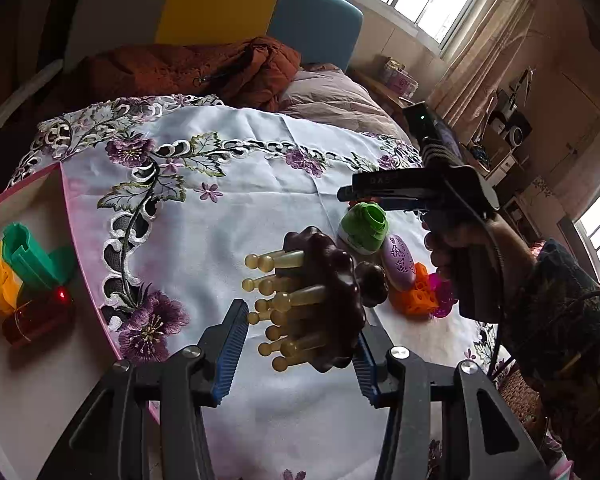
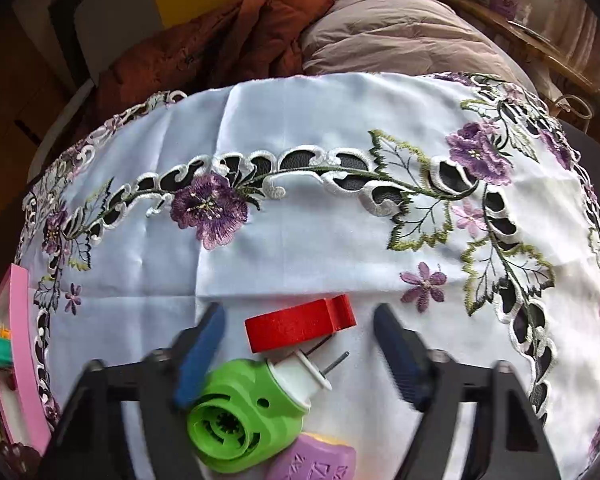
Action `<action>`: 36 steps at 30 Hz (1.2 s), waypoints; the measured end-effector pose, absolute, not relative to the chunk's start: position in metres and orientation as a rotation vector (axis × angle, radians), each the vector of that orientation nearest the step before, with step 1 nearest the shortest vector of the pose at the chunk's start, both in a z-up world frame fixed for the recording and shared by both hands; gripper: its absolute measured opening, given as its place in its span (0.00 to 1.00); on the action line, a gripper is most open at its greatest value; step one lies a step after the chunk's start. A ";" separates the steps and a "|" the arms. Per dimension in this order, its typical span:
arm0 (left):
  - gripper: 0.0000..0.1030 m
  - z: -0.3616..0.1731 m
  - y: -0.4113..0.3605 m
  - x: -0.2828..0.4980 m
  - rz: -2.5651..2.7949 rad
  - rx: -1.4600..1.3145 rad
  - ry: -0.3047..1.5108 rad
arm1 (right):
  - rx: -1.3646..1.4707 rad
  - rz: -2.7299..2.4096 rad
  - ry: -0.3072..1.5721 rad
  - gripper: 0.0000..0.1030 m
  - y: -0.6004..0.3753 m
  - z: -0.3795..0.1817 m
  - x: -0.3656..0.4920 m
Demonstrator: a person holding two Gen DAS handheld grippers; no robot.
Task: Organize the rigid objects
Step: 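Lift the brown toy with the left tool while the right tool grasps the red block, then carry the brown toy into the tray and open the left tool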
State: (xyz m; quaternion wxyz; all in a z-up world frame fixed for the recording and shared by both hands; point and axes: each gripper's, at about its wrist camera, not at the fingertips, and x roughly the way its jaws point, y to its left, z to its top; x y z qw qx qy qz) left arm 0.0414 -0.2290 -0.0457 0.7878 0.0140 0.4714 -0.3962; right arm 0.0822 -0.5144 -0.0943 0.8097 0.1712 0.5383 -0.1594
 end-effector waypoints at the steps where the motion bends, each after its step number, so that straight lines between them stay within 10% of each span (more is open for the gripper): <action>1: 0.48 -0.045 -0.227 0.042 -0.851 0.026 1.015 | 0.338 -0.357 1.143 0.48 -0.514 -0.093 0.083; 17: 0.48 -0.031 -0.197 0.033 -0.809 -0.010 0.980 | 0.423 -0.092 0.969 0.48 -0.456 -0.022 0.050; 36: 0.48 -0.039 -0.057 0.038 -0.476 -0.119 0.975 | 0.149 -0.011 1.124 0.47 -0.365 -0.096 0.021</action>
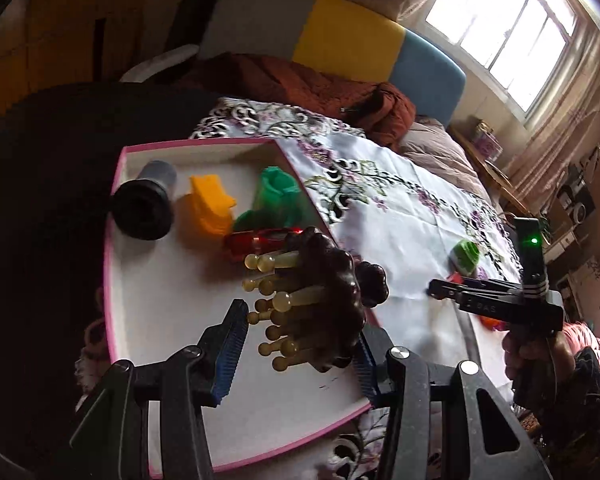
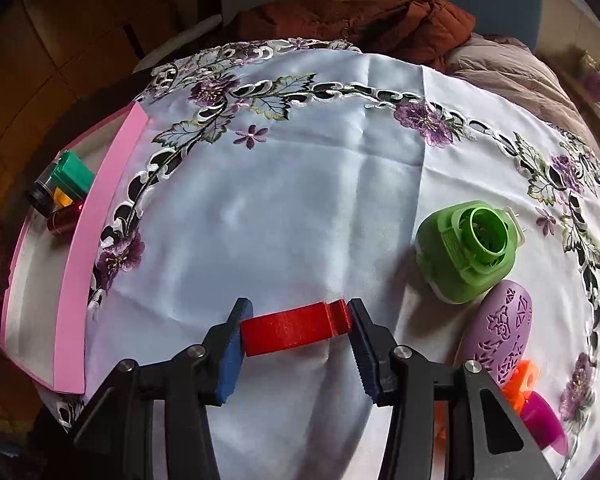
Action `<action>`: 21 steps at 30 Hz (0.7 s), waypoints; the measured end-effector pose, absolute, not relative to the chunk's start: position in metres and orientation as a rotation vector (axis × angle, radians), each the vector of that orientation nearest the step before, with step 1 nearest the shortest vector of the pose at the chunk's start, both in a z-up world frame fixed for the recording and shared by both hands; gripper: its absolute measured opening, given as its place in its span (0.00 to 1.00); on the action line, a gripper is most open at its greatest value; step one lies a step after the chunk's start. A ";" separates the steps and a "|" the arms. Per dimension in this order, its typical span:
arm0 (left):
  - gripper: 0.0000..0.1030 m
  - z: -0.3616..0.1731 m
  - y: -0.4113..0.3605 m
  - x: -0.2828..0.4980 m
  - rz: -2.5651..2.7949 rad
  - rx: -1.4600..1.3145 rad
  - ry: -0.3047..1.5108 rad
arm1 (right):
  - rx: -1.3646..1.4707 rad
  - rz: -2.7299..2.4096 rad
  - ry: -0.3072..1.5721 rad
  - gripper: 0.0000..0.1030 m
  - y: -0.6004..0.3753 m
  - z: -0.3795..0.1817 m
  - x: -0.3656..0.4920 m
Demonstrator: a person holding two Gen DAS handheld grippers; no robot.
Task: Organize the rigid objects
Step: 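Carry the brown toy into the tray and open the left tool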
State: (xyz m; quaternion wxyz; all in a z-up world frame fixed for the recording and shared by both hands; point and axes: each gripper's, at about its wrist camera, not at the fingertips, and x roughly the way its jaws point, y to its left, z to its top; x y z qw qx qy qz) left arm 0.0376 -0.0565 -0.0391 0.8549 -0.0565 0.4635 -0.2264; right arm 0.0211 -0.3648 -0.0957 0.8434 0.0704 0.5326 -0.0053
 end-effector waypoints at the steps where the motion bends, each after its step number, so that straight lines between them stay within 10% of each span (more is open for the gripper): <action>1: 0.48 -0.041 -0.049 0.039 -0.455 -0.121 0.975 | 0.157 -0.010 1.126 0.47 -0.366 -0.096 0.022; 21: 0.48 -0.073 -0.018 0.091 -0.294 -0.184 1.078 | 0.122 -0.013 1.129 0.48 -0.365 -0.095 0.024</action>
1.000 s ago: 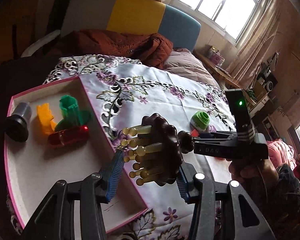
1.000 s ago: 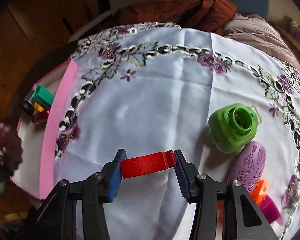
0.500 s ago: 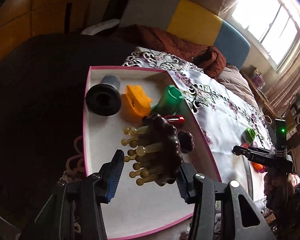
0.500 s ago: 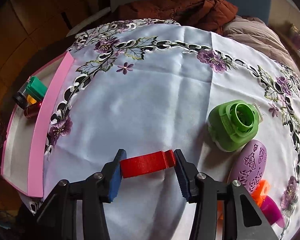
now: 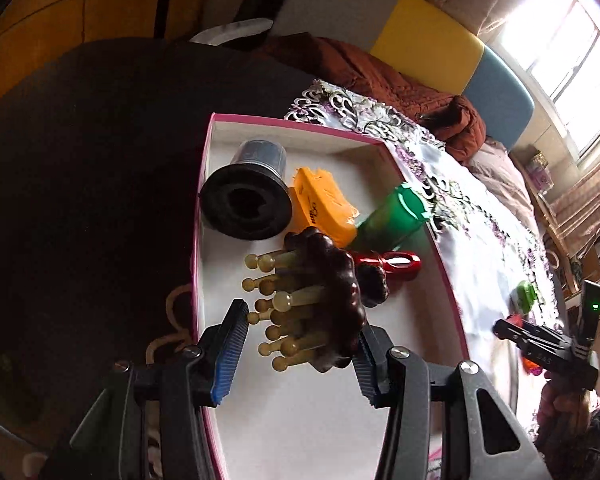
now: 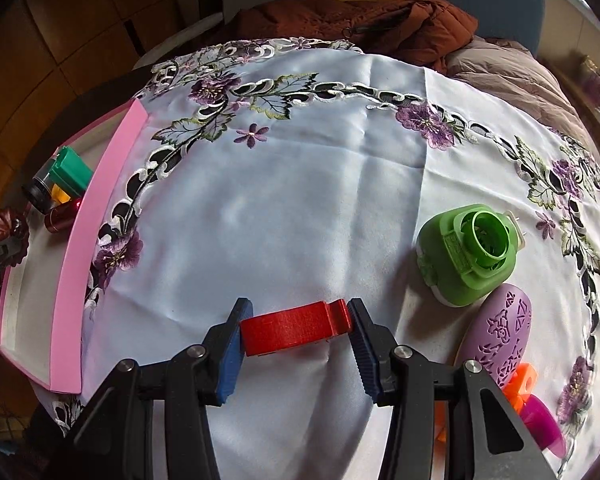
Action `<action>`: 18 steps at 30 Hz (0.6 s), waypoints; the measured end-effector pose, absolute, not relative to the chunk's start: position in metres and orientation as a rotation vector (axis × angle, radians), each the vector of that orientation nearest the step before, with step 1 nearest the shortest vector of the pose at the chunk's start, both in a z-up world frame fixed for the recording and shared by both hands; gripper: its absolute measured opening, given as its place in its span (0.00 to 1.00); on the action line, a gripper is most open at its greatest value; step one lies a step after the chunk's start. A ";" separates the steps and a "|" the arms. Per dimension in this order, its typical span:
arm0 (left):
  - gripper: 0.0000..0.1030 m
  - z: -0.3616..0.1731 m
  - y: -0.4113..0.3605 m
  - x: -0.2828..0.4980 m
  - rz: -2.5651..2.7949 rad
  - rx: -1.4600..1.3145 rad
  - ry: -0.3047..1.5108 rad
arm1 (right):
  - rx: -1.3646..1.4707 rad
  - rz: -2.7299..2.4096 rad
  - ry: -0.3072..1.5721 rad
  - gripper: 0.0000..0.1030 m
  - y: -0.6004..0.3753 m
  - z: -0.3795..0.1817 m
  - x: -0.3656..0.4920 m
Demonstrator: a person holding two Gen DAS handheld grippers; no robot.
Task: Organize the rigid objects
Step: 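Carry the brown toy into the tray and open the left tool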
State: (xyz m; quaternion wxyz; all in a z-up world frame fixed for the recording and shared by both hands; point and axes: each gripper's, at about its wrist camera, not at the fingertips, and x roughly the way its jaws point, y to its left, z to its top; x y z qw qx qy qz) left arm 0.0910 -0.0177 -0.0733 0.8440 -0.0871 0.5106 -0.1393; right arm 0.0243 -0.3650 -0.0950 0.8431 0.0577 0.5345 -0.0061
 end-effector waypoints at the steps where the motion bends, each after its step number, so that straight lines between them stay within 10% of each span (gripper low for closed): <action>1: 0.48 -0.077 -0.018 0.097 -0.282 -0.173 1.089 | 0.120 -0.013 1.128 0.48 -0.365 -0.095 0.025; 18: 0.62 -0.069 -0.026 0.097 -0.216 -0.044 0.996 | 0.099 -0.016 1.125 0.47 -0.365 -0.095 0.027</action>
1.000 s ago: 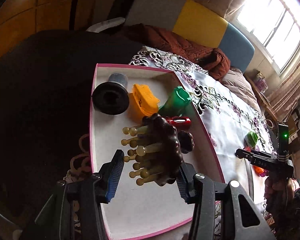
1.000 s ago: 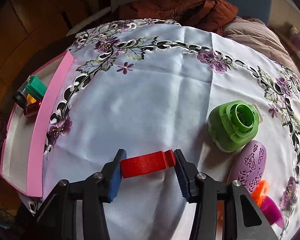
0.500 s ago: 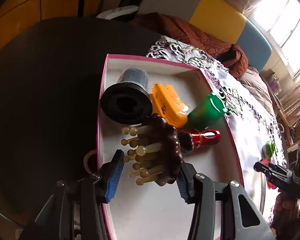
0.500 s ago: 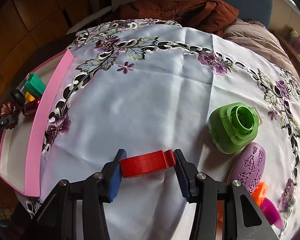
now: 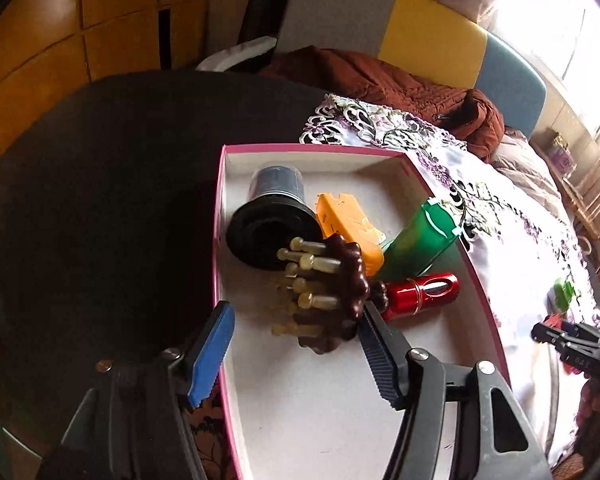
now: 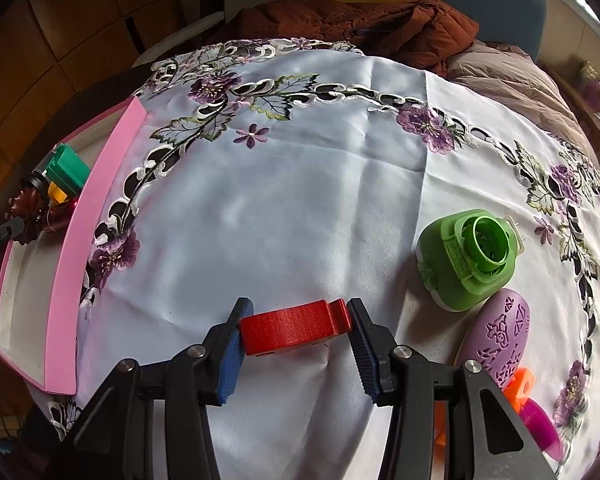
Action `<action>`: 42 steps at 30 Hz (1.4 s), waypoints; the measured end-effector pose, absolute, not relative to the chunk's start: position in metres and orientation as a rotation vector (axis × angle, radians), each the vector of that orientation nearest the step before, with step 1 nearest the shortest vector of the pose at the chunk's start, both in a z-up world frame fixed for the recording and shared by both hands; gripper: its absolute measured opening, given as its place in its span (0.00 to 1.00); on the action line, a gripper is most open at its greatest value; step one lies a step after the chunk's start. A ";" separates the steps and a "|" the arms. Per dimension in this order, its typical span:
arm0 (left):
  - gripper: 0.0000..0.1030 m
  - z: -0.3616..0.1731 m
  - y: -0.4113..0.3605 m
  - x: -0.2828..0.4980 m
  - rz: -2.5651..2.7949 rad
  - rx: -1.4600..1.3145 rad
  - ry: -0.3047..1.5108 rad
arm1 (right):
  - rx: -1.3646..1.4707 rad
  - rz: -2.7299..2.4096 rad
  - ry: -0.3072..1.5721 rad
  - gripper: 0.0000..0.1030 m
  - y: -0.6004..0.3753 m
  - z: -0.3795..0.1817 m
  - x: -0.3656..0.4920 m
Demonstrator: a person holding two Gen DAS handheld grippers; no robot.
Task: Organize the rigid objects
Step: 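Carry the brown toy into the tray and open the left tool, then carry the red block into the tray and open the right tool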
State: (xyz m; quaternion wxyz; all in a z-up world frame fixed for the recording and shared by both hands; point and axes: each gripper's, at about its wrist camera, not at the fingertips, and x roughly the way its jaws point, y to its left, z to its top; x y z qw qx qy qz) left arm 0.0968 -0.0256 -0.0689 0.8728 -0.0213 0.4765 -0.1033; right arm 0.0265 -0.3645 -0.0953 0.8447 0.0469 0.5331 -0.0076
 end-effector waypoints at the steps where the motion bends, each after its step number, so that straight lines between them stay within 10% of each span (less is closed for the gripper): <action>1: 0.62 -0.068 -0.025 0.094 -0.212 -0.042 0.993 | 0.098 -0.017 1.125 0.47 -0.365 -0.095 0.027; 42: 0.67 -0.031 0.003 0.043 -0.152 -0.096 0.894 | 0.028 -0.047 1.092 0.47 -0.356 -0.098 0.021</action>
